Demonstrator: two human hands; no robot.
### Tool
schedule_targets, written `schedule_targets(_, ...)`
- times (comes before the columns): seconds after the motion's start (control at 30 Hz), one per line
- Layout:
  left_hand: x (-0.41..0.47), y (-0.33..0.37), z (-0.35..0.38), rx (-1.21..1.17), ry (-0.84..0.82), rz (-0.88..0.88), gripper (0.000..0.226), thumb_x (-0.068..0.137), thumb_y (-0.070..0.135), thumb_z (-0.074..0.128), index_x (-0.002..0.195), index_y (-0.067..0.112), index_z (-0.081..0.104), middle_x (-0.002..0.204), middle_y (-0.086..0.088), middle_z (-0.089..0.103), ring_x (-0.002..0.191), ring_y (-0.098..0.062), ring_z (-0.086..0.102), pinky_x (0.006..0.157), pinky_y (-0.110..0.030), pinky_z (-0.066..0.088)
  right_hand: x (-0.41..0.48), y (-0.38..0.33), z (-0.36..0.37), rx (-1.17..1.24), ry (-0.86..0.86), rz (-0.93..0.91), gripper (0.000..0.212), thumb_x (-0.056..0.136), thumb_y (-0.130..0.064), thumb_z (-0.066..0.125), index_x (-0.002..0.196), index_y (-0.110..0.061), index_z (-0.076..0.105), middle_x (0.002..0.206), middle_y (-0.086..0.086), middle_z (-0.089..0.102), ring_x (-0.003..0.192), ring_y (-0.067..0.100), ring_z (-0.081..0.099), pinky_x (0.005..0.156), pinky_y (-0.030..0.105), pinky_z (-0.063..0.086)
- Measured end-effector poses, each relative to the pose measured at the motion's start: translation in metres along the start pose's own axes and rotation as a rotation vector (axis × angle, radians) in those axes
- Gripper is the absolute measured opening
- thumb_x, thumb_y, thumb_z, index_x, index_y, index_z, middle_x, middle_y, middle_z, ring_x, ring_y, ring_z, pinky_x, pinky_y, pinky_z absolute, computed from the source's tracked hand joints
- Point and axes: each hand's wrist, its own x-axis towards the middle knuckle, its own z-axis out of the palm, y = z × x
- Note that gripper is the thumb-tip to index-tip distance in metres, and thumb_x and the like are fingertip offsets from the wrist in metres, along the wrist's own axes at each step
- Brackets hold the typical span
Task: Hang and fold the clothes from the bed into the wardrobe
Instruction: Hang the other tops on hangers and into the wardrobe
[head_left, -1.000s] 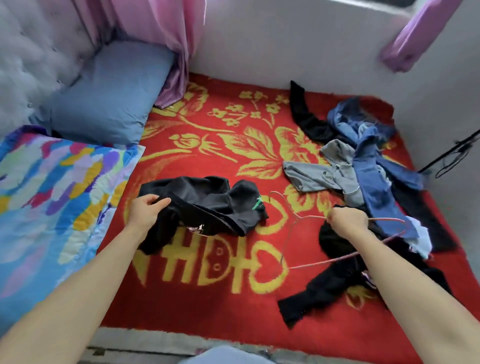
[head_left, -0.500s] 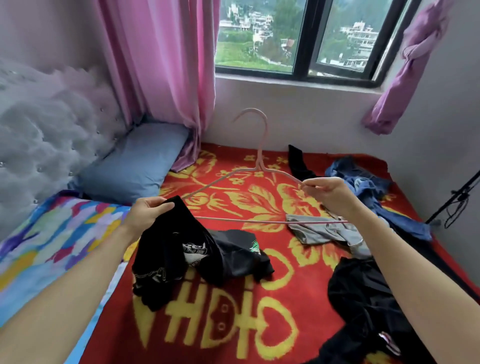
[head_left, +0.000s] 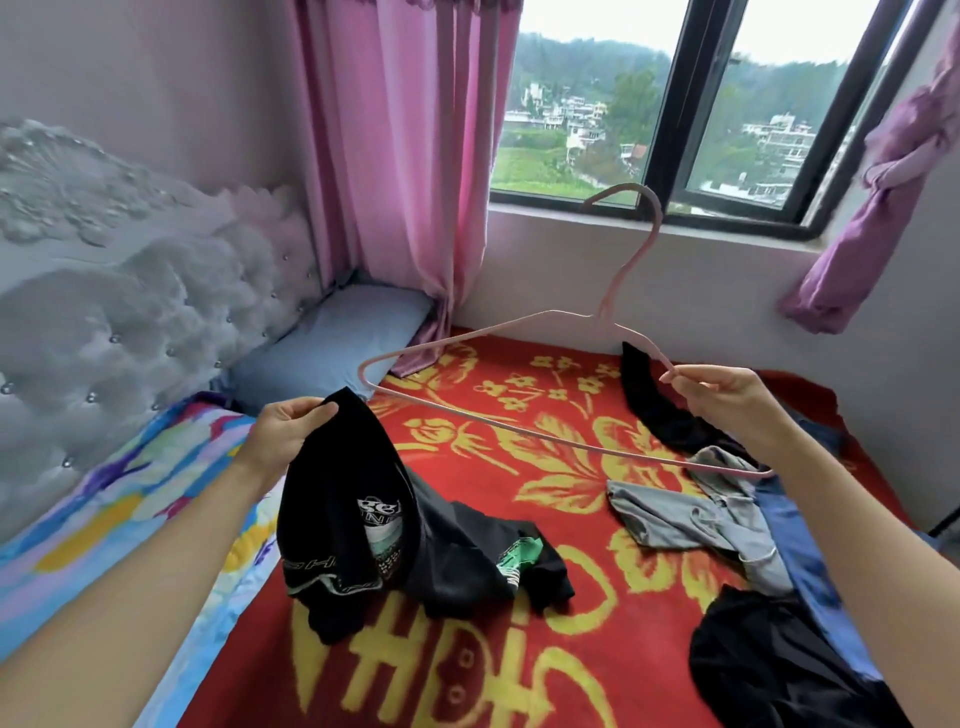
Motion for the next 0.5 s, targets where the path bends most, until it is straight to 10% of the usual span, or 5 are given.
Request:
schedule_targets(0.1, -0.003, 0.004, 0.000, -0.036, 0.017, 0.007, 0.032, 0.088, 0.002, 0.057, 0.067, 0.017, 0.076, 0.063, 0.006, 0.070, 0.055, -0.002, 0.063, 0.054, -0.012, 0.051, -0.004, -0.007, -0.001, 0.071, -0.027, 0.024, 0.016, 0.066, -0.055, 0.076, 0.069, -0.039, 0.075, 0.046, -0.011, 0.047, 0.043, 0.003, 0.035, 0.043, 0.012, 0.030)
schedule_targets(0.17, -0.003, 0.006, 0.003, -0.059, 0.002, 0.015, 0.038, 0.089, 0.002, 0.055, 0.065, 0.022, 0.077, 0.062, 0.006, 0.069, 0.054, -0.002, 0.063, 0.054, -0.013, 0.051, -0.002, 0.003, -0.005, 0.063, -0.043, 0.033, 0.054, 0.034, -0.079, 0.074, 0.070, -0.039, 0.076, 0.049, -0.011, 0.052, 0.045, 0.003, 0.038, 0.043, 0.012, 0.032)
schedule_targets(0.5, -0.004, 0.006, 0.012, -0.148, -0.096, -0.022, 0.039, 0.093, 0.005, 0.050, 0.068, 0.018, 0.077, 0.068, 0.002, 0.072, 0.059, -0.006, 0.067, 0.057, -0.014, 0.053, -0.017, 0.016, -0.017, 0.034, 0.039, 0.040, 0.062, 0.034, -0.083, 0.070, 0.076, -0.037, 0.075, 0.074, 0.012, 0.052, 0.049, 0.005, 0.035, 0.045, 0.013, 0.031)
